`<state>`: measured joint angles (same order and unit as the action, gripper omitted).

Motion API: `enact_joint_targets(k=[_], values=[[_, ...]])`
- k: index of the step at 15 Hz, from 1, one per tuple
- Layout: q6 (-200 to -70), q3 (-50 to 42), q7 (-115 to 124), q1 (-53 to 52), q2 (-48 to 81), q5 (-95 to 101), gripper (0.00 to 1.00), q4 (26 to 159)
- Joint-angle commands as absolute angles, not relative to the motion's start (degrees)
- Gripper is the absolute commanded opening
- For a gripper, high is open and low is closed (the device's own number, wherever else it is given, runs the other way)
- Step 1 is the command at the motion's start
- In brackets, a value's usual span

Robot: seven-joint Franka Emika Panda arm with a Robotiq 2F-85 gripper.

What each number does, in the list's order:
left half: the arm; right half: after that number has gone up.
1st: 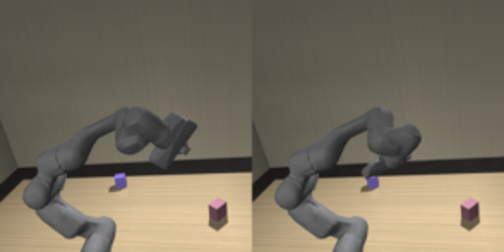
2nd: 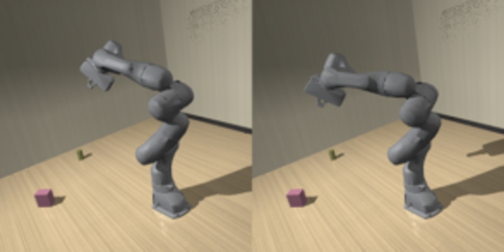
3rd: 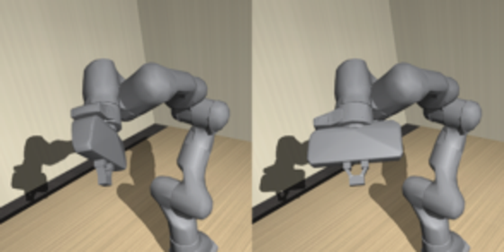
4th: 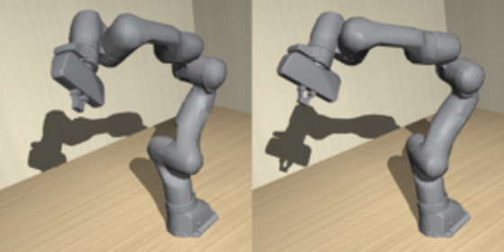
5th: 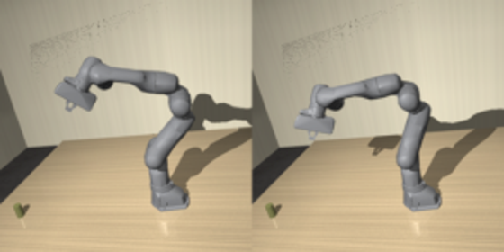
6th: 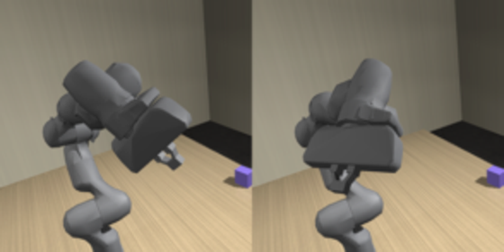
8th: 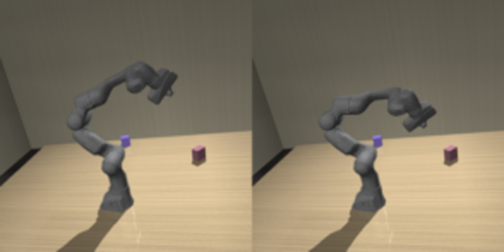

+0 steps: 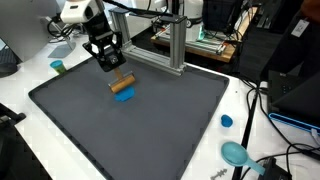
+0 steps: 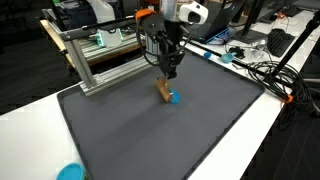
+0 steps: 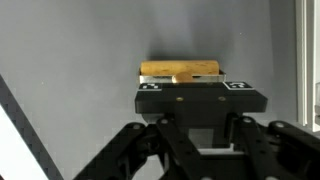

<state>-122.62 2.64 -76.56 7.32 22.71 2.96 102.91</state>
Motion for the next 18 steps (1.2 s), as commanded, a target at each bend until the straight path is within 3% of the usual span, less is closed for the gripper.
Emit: enact_joint_targets(k=[1,2,18], values=[[-122.5,2.4,-76.6,7.1,22.7,2.9,0.47,102.8],[-122.4,2.6,-76.1,7.2,22.9,1.8,0.22,102.6],[-134.2,1.1,-62.3,5.8,18.3,6.9,0.22,105.8]])
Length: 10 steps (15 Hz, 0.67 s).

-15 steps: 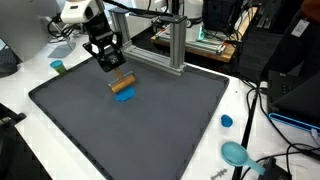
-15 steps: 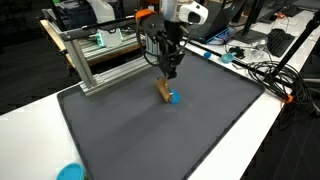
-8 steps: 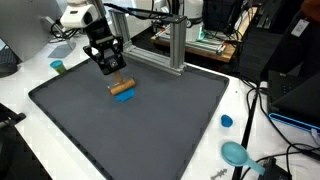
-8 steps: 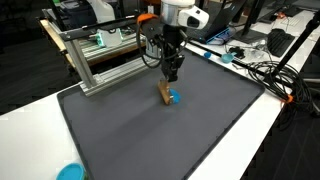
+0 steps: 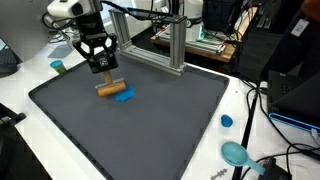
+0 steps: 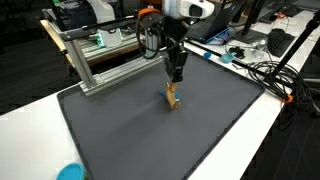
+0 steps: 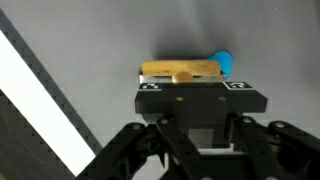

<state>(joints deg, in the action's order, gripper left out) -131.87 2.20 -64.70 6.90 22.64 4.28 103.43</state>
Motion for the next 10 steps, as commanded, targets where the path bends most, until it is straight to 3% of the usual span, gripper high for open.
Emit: enact_joint_targets(k=[1,10], values=[[-133.8,1.0,-61.9,5.4,18.0,8.0,0.22,105.7],[-129.2,2.0,-60.6,3.3,19.3,9.7,0.22,106.4]])
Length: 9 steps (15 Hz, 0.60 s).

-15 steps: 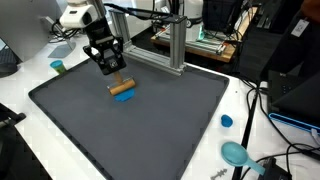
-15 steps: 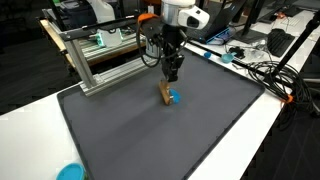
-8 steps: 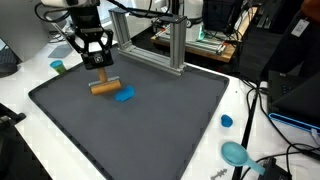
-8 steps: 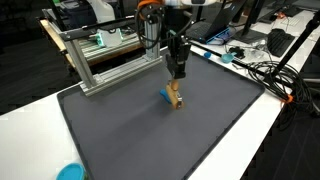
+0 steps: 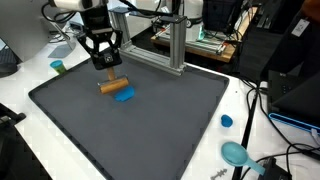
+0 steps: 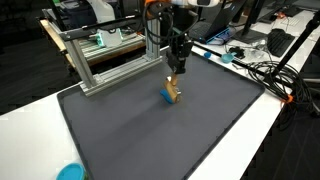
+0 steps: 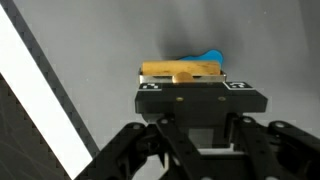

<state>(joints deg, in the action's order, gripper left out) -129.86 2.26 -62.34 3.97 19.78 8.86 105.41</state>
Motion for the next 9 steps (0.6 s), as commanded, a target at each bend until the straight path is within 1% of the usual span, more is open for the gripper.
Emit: enact_joint_targets(k=[1,9], values=[[-129.4,1.9,-60.0,3.2,19.8,9.9,0.22,106.4],[-126.7,2.0,-58.8,2.9,22.0,10.9,0.22,107.3]])
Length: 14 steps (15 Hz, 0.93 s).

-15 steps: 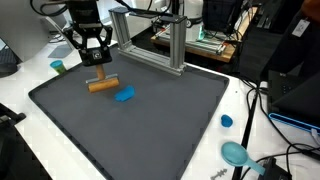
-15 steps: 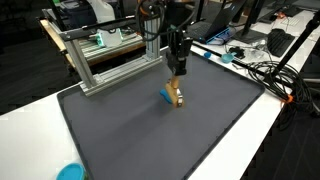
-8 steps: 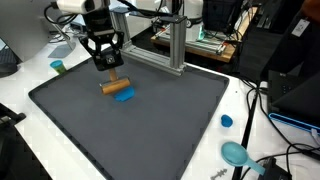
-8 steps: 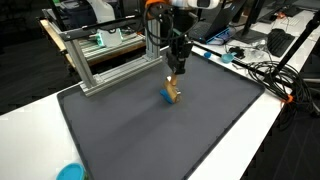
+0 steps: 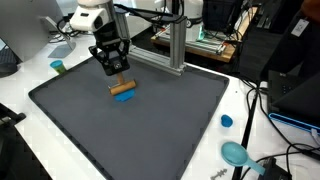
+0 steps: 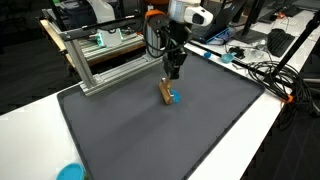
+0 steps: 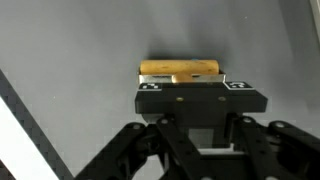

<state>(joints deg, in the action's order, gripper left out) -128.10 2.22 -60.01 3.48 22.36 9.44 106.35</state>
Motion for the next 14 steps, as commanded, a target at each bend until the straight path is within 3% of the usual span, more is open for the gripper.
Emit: enact_joint_targets(k=[1,10,14], values=[[-127.0,2.0,-59.0,3.0,22.2,11.0,0.22,107.5],[-124.8,1.4,-56.0,2.3,24.4,14.8,0.22,106.8],[-117.3,2.2,-57.5,7.1,21.0,4.1,0.22,100.5]])
